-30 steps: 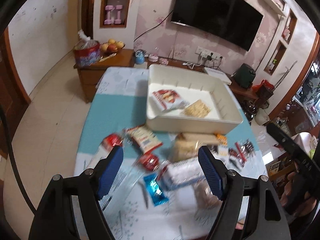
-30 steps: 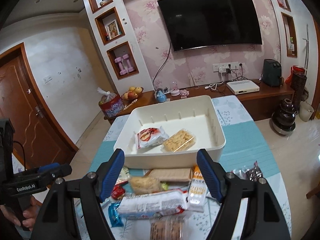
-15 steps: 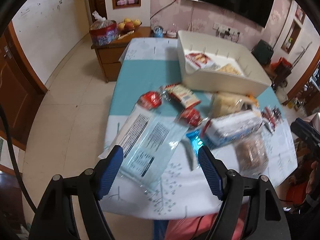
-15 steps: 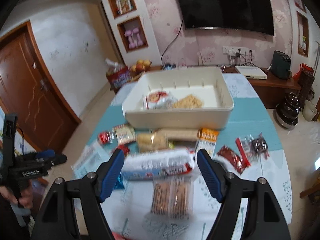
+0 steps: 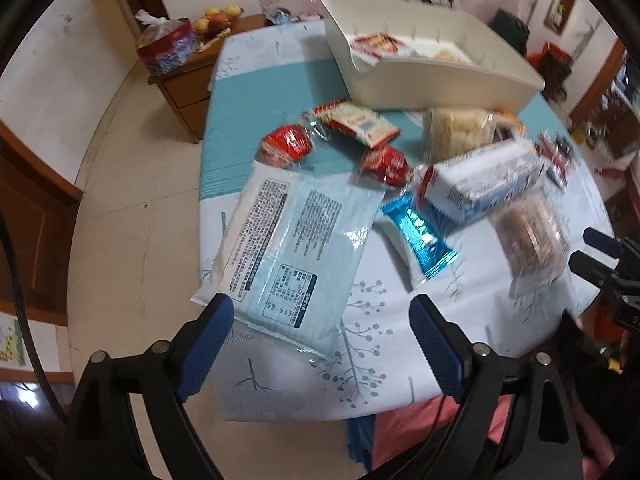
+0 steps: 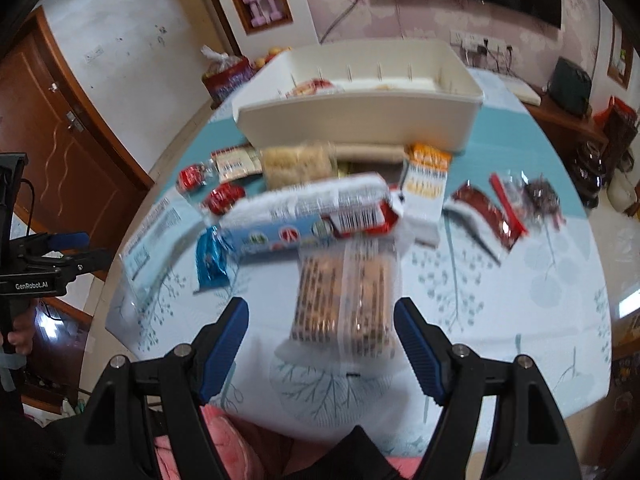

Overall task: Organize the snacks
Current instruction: 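Withdraw both tools from the tray back toward the remaining snacks, then grasp the blue-white wrapped pack with left tool while right tool grasps the cookie bag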

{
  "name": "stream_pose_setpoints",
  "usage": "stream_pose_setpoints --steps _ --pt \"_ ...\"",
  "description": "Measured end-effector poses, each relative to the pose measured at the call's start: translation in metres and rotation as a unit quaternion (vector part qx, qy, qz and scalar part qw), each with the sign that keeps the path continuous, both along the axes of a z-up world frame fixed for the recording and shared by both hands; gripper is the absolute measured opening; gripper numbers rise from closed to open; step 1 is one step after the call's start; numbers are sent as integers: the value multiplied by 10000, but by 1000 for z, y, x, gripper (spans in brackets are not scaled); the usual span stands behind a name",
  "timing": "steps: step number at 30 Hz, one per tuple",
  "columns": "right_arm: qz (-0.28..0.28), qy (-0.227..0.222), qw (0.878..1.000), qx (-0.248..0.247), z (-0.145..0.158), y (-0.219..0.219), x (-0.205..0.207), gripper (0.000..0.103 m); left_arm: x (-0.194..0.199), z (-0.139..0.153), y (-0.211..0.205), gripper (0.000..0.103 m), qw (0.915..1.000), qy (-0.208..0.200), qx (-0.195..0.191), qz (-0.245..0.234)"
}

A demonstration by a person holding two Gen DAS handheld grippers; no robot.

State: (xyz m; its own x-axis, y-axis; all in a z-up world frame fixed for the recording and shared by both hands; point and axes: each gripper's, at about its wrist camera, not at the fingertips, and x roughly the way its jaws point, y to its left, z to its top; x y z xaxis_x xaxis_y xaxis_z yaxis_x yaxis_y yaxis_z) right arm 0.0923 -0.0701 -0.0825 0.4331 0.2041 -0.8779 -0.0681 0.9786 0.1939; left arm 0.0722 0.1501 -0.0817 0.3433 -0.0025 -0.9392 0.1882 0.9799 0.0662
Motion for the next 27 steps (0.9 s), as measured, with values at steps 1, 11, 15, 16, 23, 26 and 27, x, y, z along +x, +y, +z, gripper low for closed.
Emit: stream_pose_setpoints --steps 1,11,15,16,23,26,27 --pt "-11 68 10000 23 -4 0 -1 76 2 -2 -1 90 10000 30 39 -38" --pt "-46 509 9987 5 -27 5 0 87 32 -34 -11 93 9969 534 407 -405" --pt "-152 643 9978 -4 -34 2 4 89 44 -48 -11 93 9936 744 725 -437" --pt "-183 671 9976 -22 -36 2 5 91 46 -50 -11 93 9932 769 748 -460" --pt "-293 762 9966 -111 -44 1 12 96 64 -66 -7 93 9902 936 927 -459" --pt "-297 762 9964 -226 -46 2 16 97 72 -72 -3 94 9900 1017 873 -443" --pt "-313 765 9962 -282 -48 2 18 97 75 -75 -2 94 9898 1039 863 -452"
